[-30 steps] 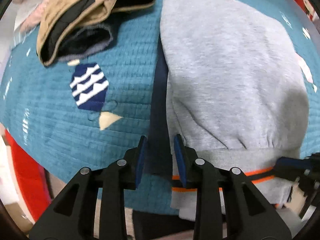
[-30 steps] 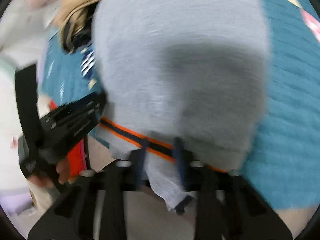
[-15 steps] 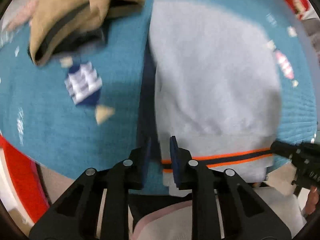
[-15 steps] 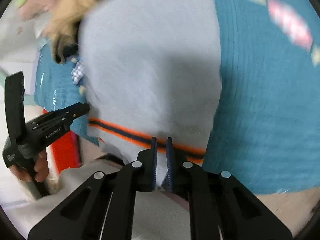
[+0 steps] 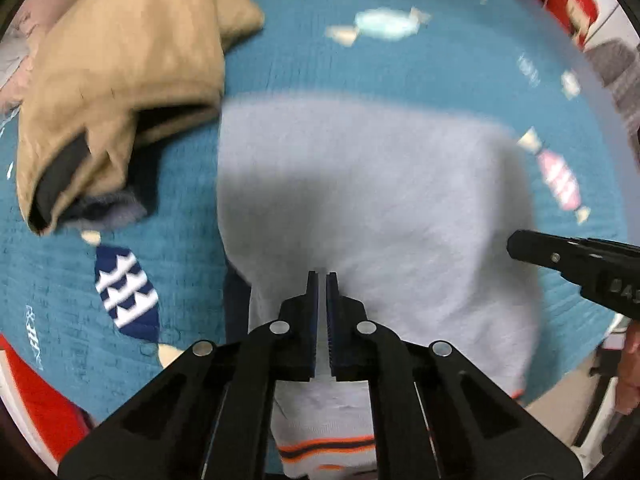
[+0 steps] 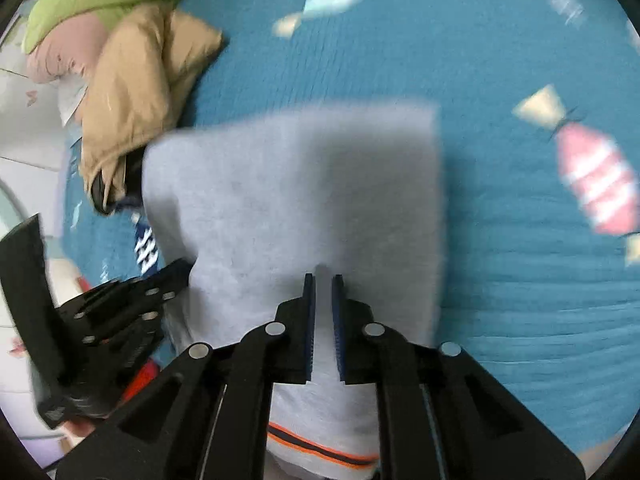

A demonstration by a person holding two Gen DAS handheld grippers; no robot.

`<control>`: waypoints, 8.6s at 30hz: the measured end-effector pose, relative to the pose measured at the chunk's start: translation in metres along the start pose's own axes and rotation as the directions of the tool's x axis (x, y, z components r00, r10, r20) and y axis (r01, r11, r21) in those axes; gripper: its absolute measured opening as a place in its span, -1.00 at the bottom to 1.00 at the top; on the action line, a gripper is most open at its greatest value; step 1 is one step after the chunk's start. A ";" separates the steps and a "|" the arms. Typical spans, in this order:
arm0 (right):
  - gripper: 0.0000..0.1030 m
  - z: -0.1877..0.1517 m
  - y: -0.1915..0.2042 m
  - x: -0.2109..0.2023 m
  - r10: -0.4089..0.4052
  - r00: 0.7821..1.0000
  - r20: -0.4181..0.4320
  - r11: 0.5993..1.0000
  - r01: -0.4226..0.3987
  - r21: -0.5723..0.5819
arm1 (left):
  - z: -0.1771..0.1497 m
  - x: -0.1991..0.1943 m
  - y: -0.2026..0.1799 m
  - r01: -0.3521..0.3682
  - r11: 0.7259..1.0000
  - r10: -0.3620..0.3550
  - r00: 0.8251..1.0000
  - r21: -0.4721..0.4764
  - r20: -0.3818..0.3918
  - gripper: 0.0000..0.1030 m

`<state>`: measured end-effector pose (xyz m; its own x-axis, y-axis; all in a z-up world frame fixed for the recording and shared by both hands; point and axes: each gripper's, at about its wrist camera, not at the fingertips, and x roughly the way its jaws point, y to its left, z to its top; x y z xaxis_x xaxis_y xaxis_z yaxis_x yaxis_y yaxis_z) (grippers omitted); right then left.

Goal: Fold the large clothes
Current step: 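Fold the hem over toward the collar with both grippers and release, then grasp the folded grey bundle with both grippers and lift it, then carry the grey bundle with both grippers over the tan jacket, then lower the bundle onto the tan jacket and open both grippers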

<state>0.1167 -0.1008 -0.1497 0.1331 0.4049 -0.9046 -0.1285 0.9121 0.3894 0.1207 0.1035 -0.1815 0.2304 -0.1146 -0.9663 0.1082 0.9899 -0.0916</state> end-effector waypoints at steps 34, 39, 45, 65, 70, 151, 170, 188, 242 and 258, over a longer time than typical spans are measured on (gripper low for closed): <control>0.85 -0.006 -0.031 0.005 -0.079 0.964 0.254 0.986 0.038 0.163 | 0.017 -0.012 -0.006 -0.112 0.994 0.111 0.988 0.008 0.104 0.89; 0.85 -0.035 -0.035 0.007 -0.160 0.933 0.322 0.967 0.084 0.239 | -0.031 -0.009 0.008 -0.079 0.997 0.079 0.988 -0.006 0.133 0.89; 0.85 -0.058 -0.058 0.032 -0.046 0.966 0.253 0.955 -0.032 0.296 | -0.052 0.016 0.028 0.065 0.990 -0.058 0.996 -0.127 0.061 0.88; 0.87 -0.090 -0.069 0.042 0.007 0.882 0.472 0.981 -0.097 0.168 | -0.067 0.037 0.056 0.272 0.926 -0.259 0.962 -0.263 0.082 0.93; 0.88 -0.084 -0.077 0.035 0.155 0.943 0.295 0.981 -0.181 0.063 | -0.062 0.036 0.065 0.323 0.909 -0.340 0.940 -0.263 -0.024 0.93; -0.38 0.186 0.274 -0.008 0.635 0.739 0.226 0.698 -0.423 -0.578 | 0.053 -0.220 0.255 0.263 0.926 -0.042 0.784 -0.271 0.620 0.40; 0.42 0.167 0.241 0.004 0.434 0.815 0.384 0.840 -0.212 -0.500 | 0.046 -0.070 0.304 0.008 0.887 0.168 0.926 -0.463 0.338 0.25; 0.42 0.177 0.195 0.155 0.180 0.967 0.178 0.974 -0.149 -0.172 | 0.046 -0.019 0.312 0.217 0.882 -0.023 0.906 -0.417 0.424 0.27; -0.62 0.226 0.336 0.140 0.013 0.942 0.336 0.830 0.177 -0.529 | 0.077 -0.064 0.343 0.196 0.879 -0.033 0.934 -0.435 0.355 0.11; -0.61 0.317 0.356 0.178 -0.054 0.958 0.282 0.880 0.180 -0.440 | 0.173 -0.045 0.407 0.155 0.872 0.020 0.936 -0.464 0.350 0.12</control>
<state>0.4065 0.3169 -0.1171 0.4117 0.3564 -0.8387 -0.5217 0.8468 0.1038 0.3214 0.4966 -0.1341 0.5566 -0.1168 -0.8226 -0.3188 0.8843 -0.3412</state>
